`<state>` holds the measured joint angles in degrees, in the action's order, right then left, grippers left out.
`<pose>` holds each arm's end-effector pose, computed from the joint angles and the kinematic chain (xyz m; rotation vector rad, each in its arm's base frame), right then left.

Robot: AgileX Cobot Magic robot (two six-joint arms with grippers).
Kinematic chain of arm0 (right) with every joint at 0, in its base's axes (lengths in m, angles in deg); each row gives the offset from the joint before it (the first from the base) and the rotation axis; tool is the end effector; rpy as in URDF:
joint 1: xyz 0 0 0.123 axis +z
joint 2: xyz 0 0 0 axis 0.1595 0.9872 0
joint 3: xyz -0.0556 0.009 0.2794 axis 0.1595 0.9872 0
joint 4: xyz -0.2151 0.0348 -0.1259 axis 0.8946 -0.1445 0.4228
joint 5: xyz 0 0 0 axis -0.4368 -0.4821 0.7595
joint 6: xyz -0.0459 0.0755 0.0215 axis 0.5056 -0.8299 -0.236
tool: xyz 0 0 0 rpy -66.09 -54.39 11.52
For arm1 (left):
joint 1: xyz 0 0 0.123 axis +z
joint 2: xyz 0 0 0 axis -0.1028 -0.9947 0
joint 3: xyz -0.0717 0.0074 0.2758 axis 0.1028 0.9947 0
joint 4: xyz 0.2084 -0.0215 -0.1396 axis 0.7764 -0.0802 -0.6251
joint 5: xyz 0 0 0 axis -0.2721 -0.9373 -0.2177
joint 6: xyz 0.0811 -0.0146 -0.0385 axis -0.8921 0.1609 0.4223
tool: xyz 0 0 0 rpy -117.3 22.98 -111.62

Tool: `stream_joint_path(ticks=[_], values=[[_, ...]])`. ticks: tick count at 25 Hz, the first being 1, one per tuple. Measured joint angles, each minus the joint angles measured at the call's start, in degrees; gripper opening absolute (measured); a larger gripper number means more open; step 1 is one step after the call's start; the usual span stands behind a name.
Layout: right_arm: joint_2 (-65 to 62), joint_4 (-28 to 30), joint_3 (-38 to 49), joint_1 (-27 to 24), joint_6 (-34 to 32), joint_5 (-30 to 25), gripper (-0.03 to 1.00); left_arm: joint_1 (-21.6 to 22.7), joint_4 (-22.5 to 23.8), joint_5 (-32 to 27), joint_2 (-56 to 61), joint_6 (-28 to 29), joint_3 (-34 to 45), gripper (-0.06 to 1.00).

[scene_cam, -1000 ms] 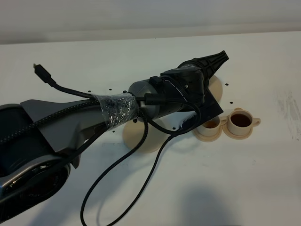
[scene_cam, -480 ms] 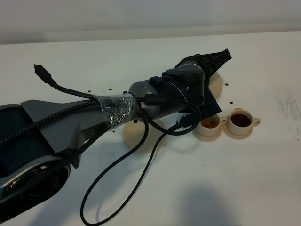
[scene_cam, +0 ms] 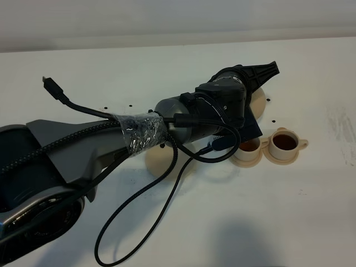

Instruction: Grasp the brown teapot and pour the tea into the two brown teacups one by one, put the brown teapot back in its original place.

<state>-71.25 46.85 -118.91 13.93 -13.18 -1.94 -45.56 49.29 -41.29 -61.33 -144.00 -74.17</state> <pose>-0.0125 0.0134 0.2793 -0.1920 2.0543 0.2085 0.3461 -0.3738 0.1782 2.4307 0.2593 1.1537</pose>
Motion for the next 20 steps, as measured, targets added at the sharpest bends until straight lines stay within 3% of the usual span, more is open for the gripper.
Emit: stream_joint_path(ticks=[20], values=[[0.00,0.00,0.00,0.00,-0.05,0.00,0.20,0.00,0.34,3.87,0.00,-4.60,0.00,0.08]])
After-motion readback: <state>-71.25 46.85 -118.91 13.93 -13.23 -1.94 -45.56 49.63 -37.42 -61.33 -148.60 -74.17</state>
